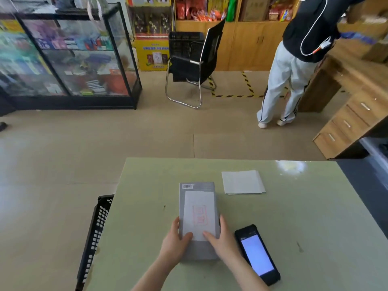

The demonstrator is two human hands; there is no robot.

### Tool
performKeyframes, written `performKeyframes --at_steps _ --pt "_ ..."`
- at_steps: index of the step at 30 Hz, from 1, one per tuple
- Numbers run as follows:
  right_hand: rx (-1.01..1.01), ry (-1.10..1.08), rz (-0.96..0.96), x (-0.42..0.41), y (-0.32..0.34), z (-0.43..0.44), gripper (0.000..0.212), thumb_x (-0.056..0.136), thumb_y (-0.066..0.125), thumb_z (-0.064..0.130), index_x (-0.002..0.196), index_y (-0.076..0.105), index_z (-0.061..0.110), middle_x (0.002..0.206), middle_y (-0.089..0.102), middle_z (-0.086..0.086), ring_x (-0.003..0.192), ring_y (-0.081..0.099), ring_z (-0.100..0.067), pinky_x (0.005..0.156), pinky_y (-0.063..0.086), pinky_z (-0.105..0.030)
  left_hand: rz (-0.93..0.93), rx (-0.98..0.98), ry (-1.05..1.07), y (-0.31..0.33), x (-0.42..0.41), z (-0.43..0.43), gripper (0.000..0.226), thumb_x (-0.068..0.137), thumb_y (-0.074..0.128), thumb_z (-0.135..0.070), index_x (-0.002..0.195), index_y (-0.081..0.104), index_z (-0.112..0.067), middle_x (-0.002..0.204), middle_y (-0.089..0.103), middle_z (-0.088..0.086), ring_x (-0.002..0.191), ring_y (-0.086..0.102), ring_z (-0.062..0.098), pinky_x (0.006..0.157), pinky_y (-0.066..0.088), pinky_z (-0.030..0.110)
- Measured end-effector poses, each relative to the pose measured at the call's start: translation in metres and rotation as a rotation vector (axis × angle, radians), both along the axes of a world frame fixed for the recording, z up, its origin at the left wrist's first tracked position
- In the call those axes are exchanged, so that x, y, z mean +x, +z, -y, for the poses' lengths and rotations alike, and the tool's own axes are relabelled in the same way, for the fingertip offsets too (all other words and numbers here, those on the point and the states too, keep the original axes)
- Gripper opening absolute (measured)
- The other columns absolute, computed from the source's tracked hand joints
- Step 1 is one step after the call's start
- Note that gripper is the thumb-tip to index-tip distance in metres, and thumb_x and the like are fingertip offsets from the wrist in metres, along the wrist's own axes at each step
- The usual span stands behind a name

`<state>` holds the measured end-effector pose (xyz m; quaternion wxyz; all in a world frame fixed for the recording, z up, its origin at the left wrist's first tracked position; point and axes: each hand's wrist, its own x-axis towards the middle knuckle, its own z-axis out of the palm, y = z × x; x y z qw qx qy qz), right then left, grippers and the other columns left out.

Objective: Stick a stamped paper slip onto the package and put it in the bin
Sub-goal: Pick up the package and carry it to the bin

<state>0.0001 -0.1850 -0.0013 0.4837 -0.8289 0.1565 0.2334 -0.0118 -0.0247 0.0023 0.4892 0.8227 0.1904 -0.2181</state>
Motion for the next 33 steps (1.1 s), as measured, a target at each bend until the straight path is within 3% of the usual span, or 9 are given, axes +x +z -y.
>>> performKeyframes --at_steps 2,7,10,15,18,22,27,30,33 --pt "0.024 0.004 -0.001 -0.002 0.003 0.001 0.074 0.088 0.063 0.029 0.147 0.020 0.016 0.144 0.044 -0.001 0.123 0.047 -0.014 0.094 0.042 -0.023 -0.002 0.009 0.008 -0.004 0.001 0.002 0.068 0.092 0.057 -0.022 0.150 0.022 -0.014 0.144 0.048 0.003 0.122 0.054 0.025 0.097 0.045 0.033" --pt "0.067 -0.020 -0.002 -0.009 0.012 0.001 0.066 0.093 0.056 0.024 0.149 0.020 0.020 0.147 0.042 -0.001 0.130 0.045 -0.019 0.107 0.040 -0.038 0.024 0.030 -0.017 -0.004 -0.001 -0.004 0.059 0.095 0.052 -0.021 0.148 0.027 -0.018 0.144 0.049 0.001 0.116 0.055 0.021 0.086 0.042 0.025" --pt "0.110 -0.065 0.015 -0.014 0.025 -0.003 0.066 0.093 0.055 0.024 0.149 0.020 0.022 0.147 0.042 0.001 0.130 0.044 -0.017 0.108 0.040 -0.038 0.061 0.030 -0.034 0.003 0.001 -0.012 0.058 0.095 0.050 -0.023 0.149 0.027 -0.022 0.146 0.048 -0.001 0.119 0.054 0.020 0.088 0.042 0.027" --pt "0.103 -0.144 0.097 -0.024 0.050 -0.019 0.067 0.094 0.054 0.026 0.149 0.017 0.027 0.150 0.037 0.006 0.134 0.040 -0.014 0.111 0.036 -0.036 0.149 -0.038 -0.094 0.019 0.003 -0.029 0.063 0.094 0.051 -0.027 0.151 0.023 -0.023 0.150 0.038 0.000 0.126 0.049 0.023 0.103 0.043 0.037" --pt "0.052 -0.193 0.159 -0.035 0.068 -0.036 0.068 0.093 0.053 0.027 0.149 0.015 0.032 0.149 0.038 0.010 0.132 0.042 -0.012 0.108 0.038 -0.032 0.187 -0.115 -0.132 0.030 0.003 -0.041 0.071 0.091 0.058 -0.030 0.151 0.019 -0.029 0.134 0.042 -0.003 0.112 0.057 0.021 0.099 0.048 0.041" --pt "0.082 -0.341 0.237 -0.057 0.085 -0.055 0.070 0.092 0.055 0.017 0.149 0.017 0.029 0.150 0.037 0.008 0.133 0.041 -0.012 0.111 0.036 -0.038 0.283 -0.153 -0.207 0.045 0.002 -0.049 0.072 0.090 0.060 -0.033 0.150 0.020 -0.035 0.107 0.044 -0.012 0.104 0.051 0.015 0.093 0.045 0.036" --pt "0.081 -0.528 0.308 -0.102 0.112 -0.057 0.070 0.091 0.056 0.022 0.147 0.017 0.038 0.147 0.036 0.016 0.130 0.040 -0.008 0.109 0.036 -0.032 0.347 -0.270 -0.348 0.074 -0.014 -0.039 0.071 0.091 0.061 -0.032 0.149 0.021 -0.037 0.114 0.043 -0.005 0.112 0.050 0.018 0.100 0.044 0.041" --pt "0.048 -0.606 0.350 -0.135 0.130 -0.049 0.070 0.090 0.056 0.021 0.147 0.018 0.039 0.147 0.037 0.012 0.132 0.040 -0.014 0.109 0.038 -0.040 0.366 -0.332 -0.407 0.092 -0.034 -0.023 0.070 0.090 0.062 -0.028 0.149 0.023 -0.035 0.109 0.044 -0.005 0.113 0.051 0.022 0.101 0.044 0.045" --pt "0.004 -0.658 0.394 -0.170 0.151 -0.037 0.071 0.090 0.056 0.022 0.148 0.017 0.037 0.148 0.037 0.010 0.132 0.038 -0.013 0.110 0.037 -0.040 0.389 -0.389 -0.470 0.112 -0.060 -0.004 0.070 0.090 0.062 -0.026 0.148 0.023 -0.038 0.106 0.045 -0.006 0.106 0.053 0.019 0.097 0.045 0.042"
